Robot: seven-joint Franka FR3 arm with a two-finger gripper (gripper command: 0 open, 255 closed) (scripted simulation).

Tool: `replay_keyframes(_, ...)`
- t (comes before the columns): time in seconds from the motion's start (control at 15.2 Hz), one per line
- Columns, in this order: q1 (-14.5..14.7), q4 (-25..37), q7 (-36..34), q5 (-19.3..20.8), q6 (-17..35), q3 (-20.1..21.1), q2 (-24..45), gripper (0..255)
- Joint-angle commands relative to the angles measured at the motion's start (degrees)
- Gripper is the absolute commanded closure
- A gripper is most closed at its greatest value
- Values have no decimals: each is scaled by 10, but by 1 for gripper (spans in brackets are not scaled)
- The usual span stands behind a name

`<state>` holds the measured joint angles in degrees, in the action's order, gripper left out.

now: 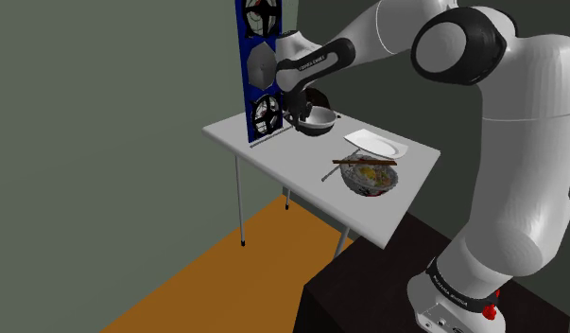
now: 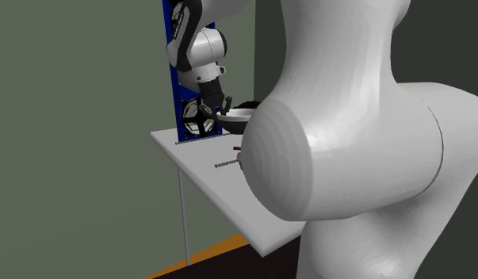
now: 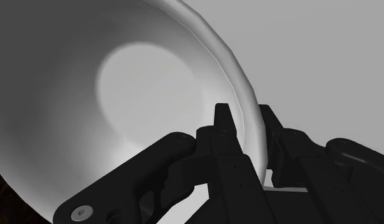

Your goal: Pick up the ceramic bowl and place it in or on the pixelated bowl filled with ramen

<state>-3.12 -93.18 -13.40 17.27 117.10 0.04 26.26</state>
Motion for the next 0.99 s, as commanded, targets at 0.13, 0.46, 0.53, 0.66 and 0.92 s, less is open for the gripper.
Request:
replay_keyframes(0.13,0,13,7,-3,-24,1,-12,255)
replay_keyframes(0.46,1,34,16,-7,-56,2,-24,255)
replay_keyframes(0.53,1,38,17,-8,-62,2,-26,255)
replay_keyframes(0.66,1,48,21,-9,-75,2,-30,255)
replay_keyframes(0.92,2,69,28,-11,-102,3,-36,255)
